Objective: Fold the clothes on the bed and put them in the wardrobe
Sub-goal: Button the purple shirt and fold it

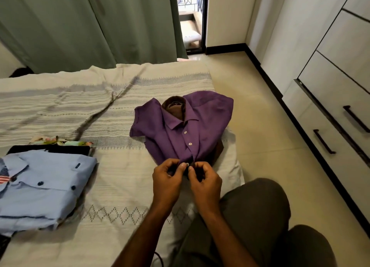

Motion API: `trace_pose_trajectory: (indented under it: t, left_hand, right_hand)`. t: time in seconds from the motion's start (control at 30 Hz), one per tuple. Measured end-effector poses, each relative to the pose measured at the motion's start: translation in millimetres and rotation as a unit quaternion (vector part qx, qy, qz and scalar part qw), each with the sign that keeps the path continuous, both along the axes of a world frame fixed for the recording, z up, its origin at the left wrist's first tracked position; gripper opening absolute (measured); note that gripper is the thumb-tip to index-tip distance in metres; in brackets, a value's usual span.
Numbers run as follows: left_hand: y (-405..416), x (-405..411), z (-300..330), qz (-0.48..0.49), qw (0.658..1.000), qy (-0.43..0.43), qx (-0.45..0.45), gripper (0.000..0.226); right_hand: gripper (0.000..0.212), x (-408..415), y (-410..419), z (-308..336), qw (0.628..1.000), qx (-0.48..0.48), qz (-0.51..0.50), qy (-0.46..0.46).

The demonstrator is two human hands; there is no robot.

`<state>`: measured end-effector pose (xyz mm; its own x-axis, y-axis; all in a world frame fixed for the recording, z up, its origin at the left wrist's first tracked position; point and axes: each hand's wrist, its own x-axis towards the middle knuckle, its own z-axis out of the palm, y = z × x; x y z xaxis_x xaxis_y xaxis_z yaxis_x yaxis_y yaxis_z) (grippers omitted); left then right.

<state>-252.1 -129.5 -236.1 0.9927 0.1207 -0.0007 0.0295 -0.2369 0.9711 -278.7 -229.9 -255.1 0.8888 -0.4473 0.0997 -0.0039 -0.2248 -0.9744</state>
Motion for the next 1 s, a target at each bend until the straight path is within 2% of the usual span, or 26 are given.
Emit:
trace_pose_trajectory:
  t: [0.5,0.87,1.0]
  left_hand:
    - [-11,-6,1,0.02,0.997,-0.053,0.053,0.009]
    - [-8,-8,-1,0.019,0.999,-0.031,0.033,0.011]
    - [-2,-4,3,-0.025,0.998,0.022,-0.043,0.01]
  right_hand:
    - [0.004,-7,-2,0,0.999,0.02,-0.031,-0.023]
    - [0.012,-10,-4,1,0.997,0.051,0.012,-0.053]
    - [0.025,-9,-7,3,0.995,0.081,0.023,-0.057]
